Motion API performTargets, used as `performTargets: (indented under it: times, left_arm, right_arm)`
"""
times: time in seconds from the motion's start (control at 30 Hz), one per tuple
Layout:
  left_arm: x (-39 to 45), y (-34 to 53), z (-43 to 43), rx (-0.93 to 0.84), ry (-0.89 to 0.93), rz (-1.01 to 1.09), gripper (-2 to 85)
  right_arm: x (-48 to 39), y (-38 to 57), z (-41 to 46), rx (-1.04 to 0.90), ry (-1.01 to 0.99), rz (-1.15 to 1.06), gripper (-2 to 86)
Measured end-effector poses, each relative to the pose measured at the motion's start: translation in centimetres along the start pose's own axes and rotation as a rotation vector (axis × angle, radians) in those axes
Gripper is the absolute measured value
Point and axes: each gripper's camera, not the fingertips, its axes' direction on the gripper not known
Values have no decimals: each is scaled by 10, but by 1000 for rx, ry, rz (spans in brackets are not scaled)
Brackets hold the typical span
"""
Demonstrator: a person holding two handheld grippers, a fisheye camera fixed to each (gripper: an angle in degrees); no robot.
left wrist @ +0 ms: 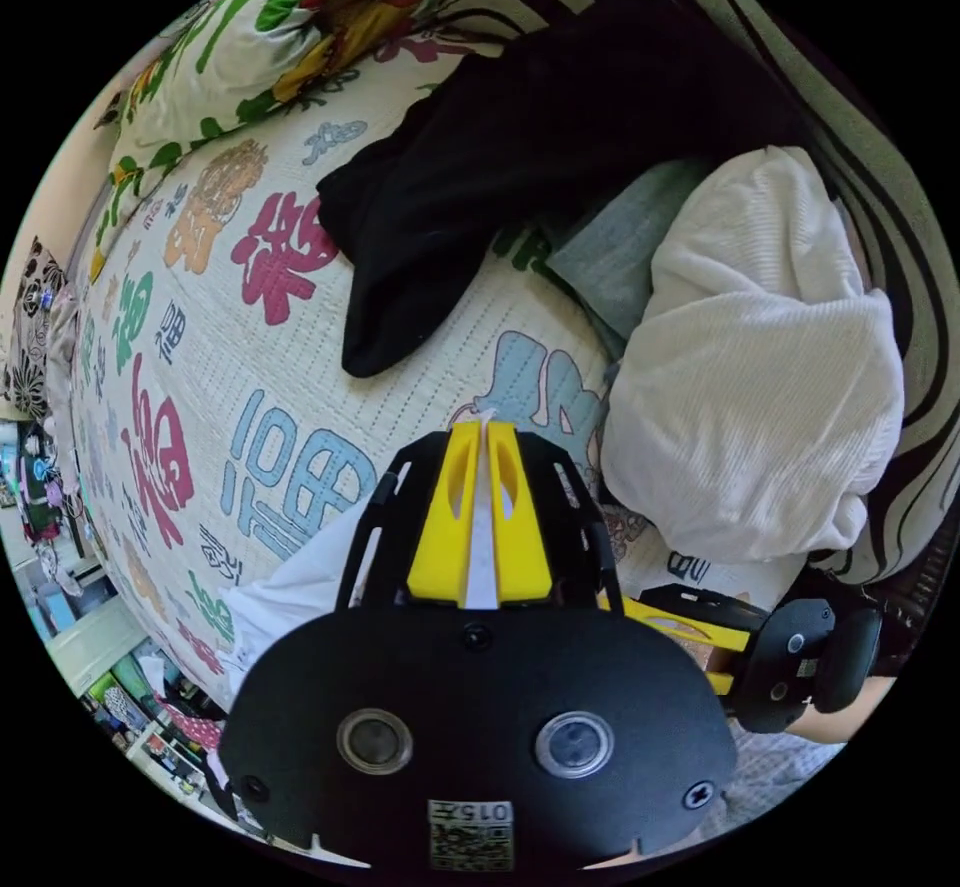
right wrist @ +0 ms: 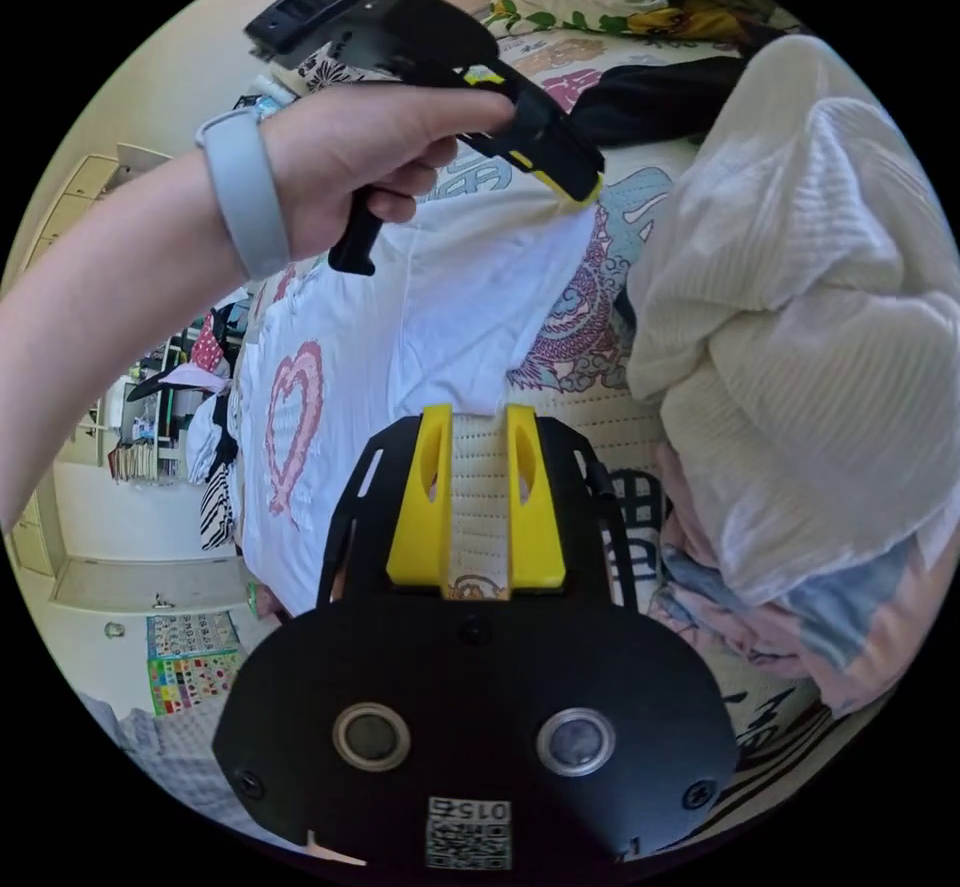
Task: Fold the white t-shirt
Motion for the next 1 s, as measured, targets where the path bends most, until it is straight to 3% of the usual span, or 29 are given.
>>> performTargets:
  times: [0.43,0.6,0.73,0.87,1.0]
  left_arm:
    - [-108,97,-53,293,258,-129,-2]
    - [-171,226,-95,474,299,-276,2]
    - [-217,337,-86,497,294,-484,18]
    - [-257,445,-45,346,199,-740,65]
    - [-266,502,-54,501,282,-714,65]
  right_arm:
    - [-51,-28,-38,57,59,-53,3]
    - [-132,-34,-72,90,28,-231,9]
    - [-210,-34,-37,-40,-72,-402,36]
    - [-244,-29,-6,-176,-164,-392,42]
    - [-274,-36,-14,-72,-88,-360,35]
